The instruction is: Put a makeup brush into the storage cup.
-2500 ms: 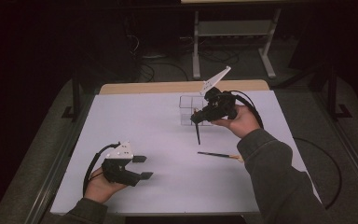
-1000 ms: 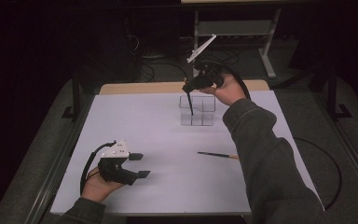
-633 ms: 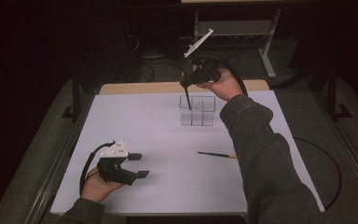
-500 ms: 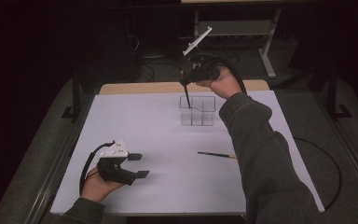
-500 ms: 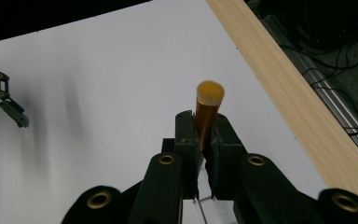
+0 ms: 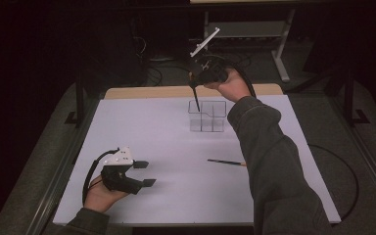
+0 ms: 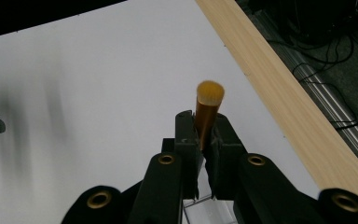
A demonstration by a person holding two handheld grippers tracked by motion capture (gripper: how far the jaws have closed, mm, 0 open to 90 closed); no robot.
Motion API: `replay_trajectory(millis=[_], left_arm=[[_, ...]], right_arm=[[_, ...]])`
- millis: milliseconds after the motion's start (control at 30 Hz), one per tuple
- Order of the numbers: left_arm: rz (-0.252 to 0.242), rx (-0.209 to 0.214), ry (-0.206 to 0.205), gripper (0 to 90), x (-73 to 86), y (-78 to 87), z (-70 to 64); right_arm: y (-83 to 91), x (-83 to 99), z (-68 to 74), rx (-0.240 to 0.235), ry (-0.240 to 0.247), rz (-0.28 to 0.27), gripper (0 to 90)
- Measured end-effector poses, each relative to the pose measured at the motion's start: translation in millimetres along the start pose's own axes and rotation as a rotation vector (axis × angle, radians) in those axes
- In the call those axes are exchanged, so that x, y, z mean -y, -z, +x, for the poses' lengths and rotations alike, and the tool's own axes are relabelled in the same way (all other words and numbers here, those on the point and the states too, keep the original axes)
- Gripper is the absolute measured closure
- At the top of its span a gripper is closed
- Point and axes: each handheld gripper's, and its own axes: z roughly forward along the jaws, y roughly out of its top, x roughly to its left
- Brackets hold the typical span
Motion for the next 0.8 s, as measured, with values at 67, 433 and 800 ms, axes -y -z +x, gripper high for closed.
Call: replay_trajectory(millis=[67,433,800], left_arm=[[-0.002,0.0,-0.002,31.9,-0.1,0.1,-0.3],[-0.011,0.011,-0.007,31.6,0.2,1.5,-1.0],[-0.008,0.009,-0.006,31.5,0.0,1.4,-1.0]], right_arm=[[-1.4,0.3,-0.5,0.001,-0.003,0.0,82.9],[-5.9,3.9,-2.6,0.011,-0.019,0.006,82.9],[-11.7,11.6,-4.8,0.009,-0.033,0.005,82.8]])
